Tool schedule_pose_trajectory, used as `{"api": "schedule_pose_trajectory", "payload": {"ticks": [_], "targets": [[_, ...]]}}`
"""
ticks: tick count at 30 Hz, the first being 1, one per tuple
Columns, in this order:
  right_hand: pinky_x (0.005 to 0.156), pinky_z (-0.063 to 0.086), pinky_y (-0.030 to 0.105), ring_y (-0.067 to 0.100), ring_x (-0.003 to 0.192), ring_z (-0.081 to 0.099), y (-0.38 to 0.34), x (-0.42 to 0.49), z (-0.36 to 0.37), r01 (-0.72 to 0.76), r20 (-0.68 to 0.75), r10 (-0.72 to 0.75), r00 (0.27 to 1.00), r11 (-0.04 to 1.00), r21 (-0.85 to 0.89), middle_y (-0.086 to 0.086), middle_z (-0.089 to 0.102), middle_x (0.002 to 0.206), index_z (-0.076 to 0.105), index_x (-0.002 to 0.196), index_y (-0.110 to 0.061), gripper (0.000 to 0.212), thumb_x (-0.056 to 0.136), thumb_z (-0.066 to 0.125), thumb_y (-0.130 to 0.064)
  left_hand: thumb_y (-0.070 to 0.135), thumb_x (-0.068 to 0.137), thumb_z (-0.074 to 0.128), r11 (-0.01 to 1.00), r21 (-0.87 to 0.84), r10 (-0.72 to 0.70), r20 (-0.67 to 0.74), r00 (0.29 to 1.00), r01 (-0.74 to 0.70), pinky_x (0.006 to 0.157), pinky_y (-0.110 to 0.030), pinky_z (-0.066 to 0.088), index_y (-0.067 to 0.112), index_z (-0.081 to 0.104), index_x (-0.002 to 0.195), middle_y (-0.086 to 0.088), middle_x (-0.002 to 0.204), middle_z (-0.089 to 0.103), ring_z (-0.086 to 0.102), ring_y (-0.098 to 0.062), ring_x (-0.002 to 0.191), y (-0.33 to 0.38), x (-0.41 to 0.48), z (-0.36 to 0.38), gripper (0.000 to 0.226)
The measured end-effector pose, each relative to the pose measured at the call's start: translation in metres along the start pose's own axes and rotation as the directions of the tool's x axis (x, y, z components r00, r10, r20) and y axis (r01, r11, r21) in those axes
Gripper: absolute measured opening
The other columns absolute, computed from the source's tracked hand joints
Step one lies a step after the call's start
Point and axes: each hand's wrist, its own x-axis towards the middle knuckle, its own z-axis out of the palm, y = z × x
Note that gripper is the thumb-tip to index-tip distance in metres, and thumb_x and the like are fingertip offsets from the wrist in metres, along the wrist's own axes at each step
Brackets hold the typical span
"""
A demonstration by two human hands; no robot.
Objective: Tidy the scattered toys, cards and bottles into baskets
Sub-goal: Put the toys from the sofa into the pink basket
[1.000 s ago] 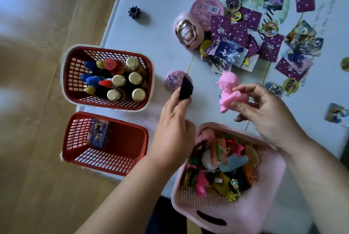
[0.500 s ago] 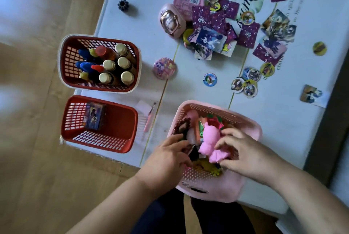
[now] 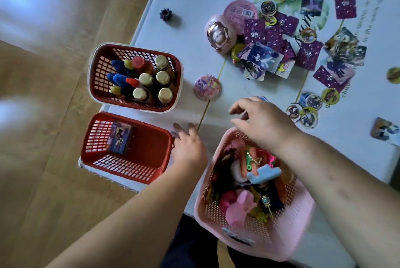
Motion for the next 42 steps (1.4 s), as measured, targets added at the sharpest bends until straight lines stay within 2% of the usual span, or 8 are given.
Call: {"api": "schedule_pose_trajectory", "payload": {"ticks": [4, 10, 13, 17, 22, 28, 33, 42], "targets": [[0.096, 0.041, 0.035, 0.026, 0.12, 0.048, -0.009, 0.044, 0.017, 0.008, 0.067, -0.001, 0.998, 0.993, -0.114, 0.004, 0.045, 0.133, 0.051, 0.13, -0.027, 0.042, 0.089, 0.061, -0.026, 0.011, 0.091, 0.045, 0.981, 0.166, 0.113, -0.066, 0.991, -0.1, 0.116, -0.043, 0.018, 0.003, 0.017, 0.147, -0.027, 0.15, 0.015, 0.021, -0.045, 0.136, -0.002, 0.009, 0.009, 0.063], [0.11, 0.028, 0.041, 0.035, 0.138, 0.019, -0.026, 0.105, 0.042, 0.092, 0.14, -0.046, 0.989, 0.936, -0.34, 0.003, 0.012, 0.157, 0.03, 0.144, -0.028, 0.06, 0.091, 0.048, -0.006, 0.007, 0.075, 0.031, 0.923, 0.076, 0.384, -0.149, 0.911, -0.377, 0.104, -0.055, 0.039, 0.011, 0.052, 0.131, -0.019, 0.148, 0.038, 0.037, -0.046, 0.131, -0.004, 0.02, 0.018, 0.06], [0.113, 0.026, 0.048, 0.034, 0.145, 0.002, -0.025, 0.126, 0.053, 0.128, 0.237, -0.025, 0.971, 0.894, -0.429, -0.002, -0.003, 0.16, 0.022, 0.147, -0.035, 0.067, 0.09, 0.04, -0.005, 0.004, 0.087, 0.03, 0.949, 0.138, 0.292, -0.051, 0.955, -0.282, 0.11, -0.069, 0.007, 0.02, 0.022, 0.152, -0.021, 0.161, -0.003, -0.007, -0.05, 0.145, -0.002, 0.024, 0.013, 0.067], [0.097, 0.04, 0.043, 0.034, 0.127, 0.03, -0.021, 0.132, 0.055, 0.088, 0.129, -0.028, 0.991, 0.872, -0.482, 0.01, 0.03, 0.139, 0.04, 0.131, -0.025, 0.048, 0.087, 0.055, -0.014, 0.0, 0.09, 0.041, 0.987, 0.069, 0.149, -0.041, 0.988, -0.146, 0.11, -0.065, 0.017, 0.023, 0.0, 0.155, -0.018, 0.159, -0.021, -0.015, -0.045, 0.145, 0.003, 0.032, 0.01, 0.08], [0.081, 0.044, 0.038, 0.038, 0.107, 0.054, -0.001, 0.117, 0.047, -0.12, 0.088, 0.159, 0.983, 0.931, -0.345, 0.017, 0.046, 0.117, 0.04, 0.117, -0.011, 0.042, 0.084, 0.062, -0.026, 0.006, 0.057, 0.047, 0.961, 0.07, 0.275, -0.116, 0.954, -0.269, 0.084, -0.059, 0.051, 0.008, 0.061, 0.127, -0.024, 0.141, 0.048, 0.051, -0.042, 0.125, -0.001, 0.034, 0.02, 0.071], [0.079, 0.041, 0.034, 0.033, 0.106, 0.054, 0.038, 0.097, 0.031, -0.281, 0.052, 0.291, 0.955, 0.948, -0.148, 0.016, 0.055, 0.118, 0.048, 0.113, -0.013, 0.041, 0.083, 0.067, -0.033, 0.007, 0.08, 0.038, 0.785, -0.024, 0.612, -0.125, 0.781, -0.619, 0.115, -0.052, 0.023, 0.012, 0.045, 0.141, -0.015, 0.16, 0.019, 0.018, -0.035, 0.146, 0.022, 0.043, 0.003, 0.061], [0.069, 0.034, 0.028, 0.025, 0.09, 0.054, 0.054, 0.075, 0.013, -0.333, -0.081, 0.34, 0.937, 0.939, 0.088, 0.007, 0.061, 0.107, 0.052, 0.109, -0.018, 0.034, 0.084, 0.067, -0.036, 0.006, 0.057, 0.071, 0.875, 0.074, 0.478, -0.294, 0.828, -0.479, 0.083, -0.048, 0.054, 0.012, 0.059, 0.116, -0.014, 0.127, 0.052, 0.046, -0.039, 0.118, 0.011, 0.043, 0.005, 0.06], [0.07, 0.037, 0.028, 0.023, 0.089, 0.054, 0.064, 0.052, 0.003, -0.299, -0.102, 0.316, 0.943, 0.942, 0.153, 0.004, 0.06, 0.102, 0.052, 0.108, -0.016, 0.034, 0.085, 0.066, -0.036, 0.001, 0.056, 0.069, 0.879, 0.255, 0.45, -0.172, 0.876, -0.402, 0.076, -0.051, 0.048, 0.014, 0.063, 0.105, -0.014, 0.118, 0.056, 0.052, -0.042, 0.103, -0.003, 0.043, 0.013, 0.051]]}}
